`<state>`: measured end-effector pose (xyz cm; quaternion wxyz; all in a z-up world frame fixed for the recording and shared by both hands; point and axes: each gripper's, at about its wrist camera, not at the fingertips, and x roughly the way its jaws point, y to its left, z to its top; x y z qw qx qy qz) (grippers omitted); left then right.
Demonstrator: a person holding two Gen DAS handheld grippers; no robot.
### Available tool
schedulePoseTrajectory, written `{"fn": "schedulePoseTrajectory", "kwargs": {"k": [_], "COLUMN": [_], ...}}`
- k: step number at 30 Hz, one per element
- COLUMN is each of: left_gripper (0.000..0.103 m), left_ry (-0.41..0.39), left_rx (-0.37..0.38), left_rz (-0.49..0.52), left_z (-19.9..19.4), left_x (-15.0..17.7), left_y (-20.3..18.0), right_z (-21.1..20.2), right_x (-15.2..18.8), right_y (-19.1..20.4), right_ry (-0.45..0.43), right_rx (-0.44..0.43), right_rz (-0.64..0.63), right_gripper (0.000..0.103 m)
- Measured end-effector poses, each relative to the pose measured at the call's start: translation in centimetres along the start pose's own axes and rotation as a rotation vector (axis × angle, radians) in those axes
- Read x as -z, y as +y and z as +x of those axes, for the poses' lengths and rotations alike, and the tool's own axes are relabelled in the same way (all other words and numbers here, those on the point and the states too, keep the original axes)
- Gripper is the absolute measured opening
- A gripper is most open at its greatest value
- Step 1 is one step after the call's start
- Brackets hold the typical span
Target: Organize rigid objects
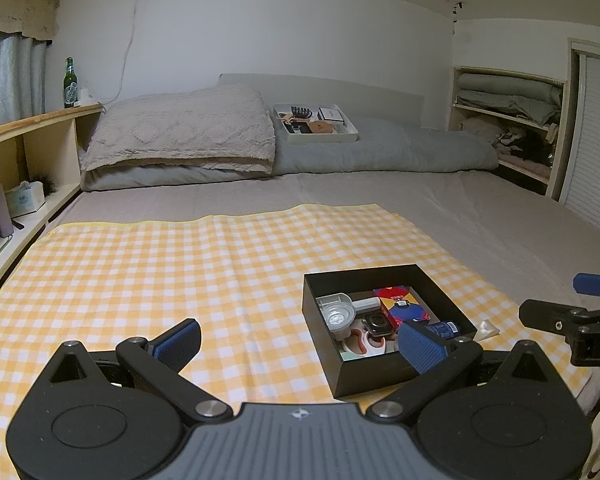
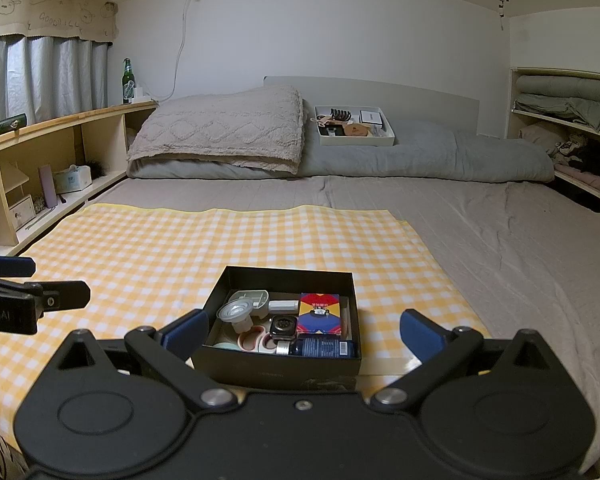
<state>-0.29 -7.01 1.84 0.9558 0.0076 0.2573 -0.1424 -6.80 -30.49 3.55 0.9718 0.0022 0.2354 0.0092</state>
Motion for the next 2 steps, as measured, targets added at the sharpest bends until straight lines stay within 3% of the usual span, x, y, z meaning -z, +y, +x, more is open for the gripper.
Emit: {"fn": "schedulePoseTrajectory", "kwargs": {"k": [2], "left_gripper": [0.103], "left_ry": [0.001], "left_rx": [-0.002], "left_rz": [0.001], "left_z": [-0.03], "left_x": [-0.02], "left_y": [0.07], "right_z": [0.0], "right_x": [0.02], "right_y": [-0.02], "right_ry": [0.0], "right_rx": [0.0], "right_rz": [0.0], "right_gripper": [0.103]}}
